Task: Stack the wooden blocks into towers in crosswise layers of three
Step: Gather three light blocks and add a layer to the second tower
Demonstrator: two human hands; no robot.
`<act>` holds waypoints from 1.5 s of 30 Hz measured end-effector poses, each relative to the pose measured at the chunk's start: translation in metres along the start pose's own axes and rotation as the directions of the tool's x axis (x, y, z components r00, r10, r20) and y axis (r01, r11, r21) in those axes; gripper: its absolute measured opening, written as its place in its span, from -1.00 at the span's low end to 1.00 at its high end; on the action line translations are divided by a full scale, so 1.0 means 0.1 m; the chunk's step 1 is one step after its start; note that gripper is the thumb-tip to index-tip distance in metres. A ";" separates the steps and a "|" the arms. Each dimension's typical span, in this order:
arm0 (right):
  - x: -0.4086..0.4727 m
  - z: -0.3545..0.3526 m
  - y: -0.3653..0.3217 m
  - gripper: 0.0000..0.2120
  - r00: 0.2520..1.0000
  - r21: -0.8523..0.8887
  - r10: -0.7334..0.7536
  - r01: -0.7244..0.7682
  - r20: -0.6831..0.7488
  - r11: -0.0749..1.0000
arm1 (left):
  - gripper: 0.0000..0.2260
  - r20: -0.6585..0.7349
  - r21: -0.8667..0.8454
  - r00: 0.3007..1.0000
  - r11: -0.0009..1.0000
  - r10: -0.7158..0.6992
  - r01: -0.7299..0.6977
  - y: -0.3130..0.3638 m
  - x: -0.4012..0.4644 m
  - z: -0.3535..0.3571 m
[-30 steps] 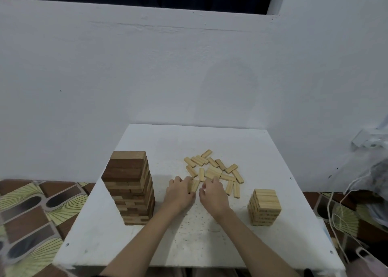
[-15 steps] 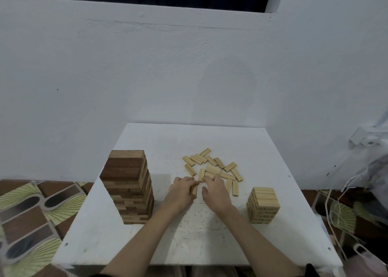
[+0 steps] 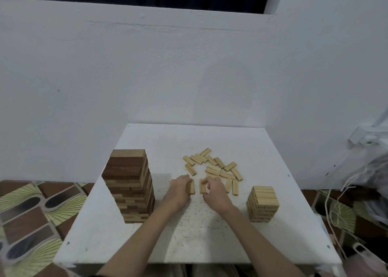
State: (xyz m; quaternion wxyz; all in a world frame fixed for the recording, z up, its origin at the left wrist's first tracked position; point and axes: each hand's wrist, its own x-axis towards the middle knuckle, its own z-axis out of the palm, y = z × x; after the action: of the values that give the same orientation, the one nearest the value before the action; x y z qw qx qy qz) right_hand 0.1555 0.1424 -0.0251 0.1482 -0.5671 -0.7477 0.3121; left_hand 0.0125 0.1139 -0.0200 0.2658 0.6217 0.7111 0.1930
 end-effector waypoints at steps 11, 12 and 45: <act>0.01 -0.14 -0.05 -0.67 0.998 0.072 -0.012 0.008 0.057 0.997 | -0.35 -0.016 -0.217 0.998 0.974 -0.064 0.059 0.04 0.01 -0.06; 0.00 -0.14 -0.06 -0.69 0.998 0.071 -0.022 0.018 0.053 0.997 | -0.36 -0.009 -0.222 0.999 0.974 -0.053 0.050 0.05 0.01 -0.05; -0.01 -0.37 -0.11 -0.23 0.964 -0.057 0.011 0.004 0.266 0.998 | -0.23 0.067 -0.235 0.998 0.972 -0.006 0.022 0.00 0.06 0.04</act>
State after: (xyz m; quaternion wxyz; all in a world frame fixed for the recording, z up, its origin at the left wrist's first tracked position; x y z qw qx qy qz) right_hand 0.1686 0.1505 0.0099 0.0294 -0.5254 -0.7685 0.3641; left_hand 0.0148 0.1195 -0.0238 0.3623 0.5868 0.6783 0.2535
